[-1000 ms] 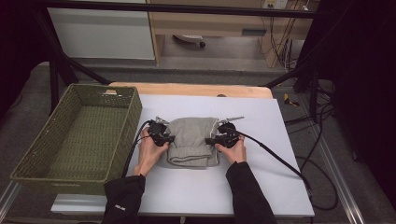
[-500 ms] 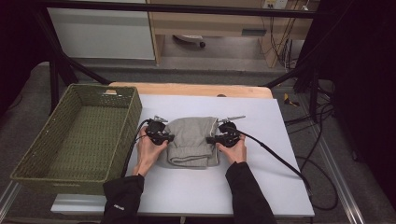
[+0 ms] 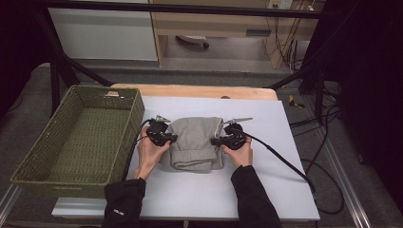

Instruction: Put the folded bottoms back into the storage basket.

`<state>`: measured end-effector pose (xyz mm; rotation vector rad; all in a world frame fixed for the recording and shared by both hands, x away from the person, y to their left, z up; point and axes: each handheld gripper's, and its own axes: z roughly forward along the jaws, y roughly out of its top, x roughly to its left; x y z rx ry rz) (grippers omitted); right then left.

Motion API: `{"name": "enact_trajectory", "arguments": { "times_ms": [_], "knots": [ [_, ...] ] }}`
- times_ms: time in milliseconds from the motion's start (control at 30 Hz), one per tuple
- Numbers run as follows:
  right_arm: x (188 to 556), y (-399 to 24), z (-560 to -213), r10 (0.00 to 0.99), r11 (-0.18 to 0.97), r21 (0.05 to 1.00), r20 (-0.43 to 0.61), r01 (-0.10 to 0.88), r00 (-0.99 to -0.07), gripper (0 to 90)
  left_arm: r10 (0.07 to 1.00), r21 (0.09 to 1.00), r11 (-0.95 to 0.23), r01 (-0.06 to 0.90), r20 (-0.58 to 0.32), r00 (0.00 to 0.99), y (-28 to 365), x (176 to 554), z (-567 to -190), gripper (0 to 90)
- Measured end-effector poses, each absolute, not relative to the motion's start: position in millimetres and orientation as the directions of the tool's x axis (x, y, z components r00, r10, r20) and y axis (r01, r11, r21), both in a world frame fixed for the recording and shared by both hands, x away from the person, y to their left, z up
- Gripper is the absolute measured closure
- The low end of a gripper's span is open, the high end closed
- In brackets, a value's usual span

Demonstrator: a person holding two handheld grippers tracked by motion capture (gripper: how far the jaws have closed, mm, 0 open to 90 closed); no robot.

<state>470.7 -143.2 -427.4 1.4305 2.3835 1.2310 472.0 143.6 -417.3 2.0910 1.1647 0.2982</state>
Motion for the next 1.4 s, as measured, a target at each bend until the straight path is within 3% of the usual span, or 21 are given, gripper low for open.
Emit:
{"name": "enact_trajectory", "arguments": {
  "times_ms": [1400],
  "knots": [
    [434.5, -155.5, -394.2, 0.750, 0.222, 0.737, 0.289, 0.638, -0.595, 74.9, 0.765, 0.703, -0.396, 0.591, -0.103, 0.636, 139.3, 438.2, -381.9, 79.3]
  ]
}}
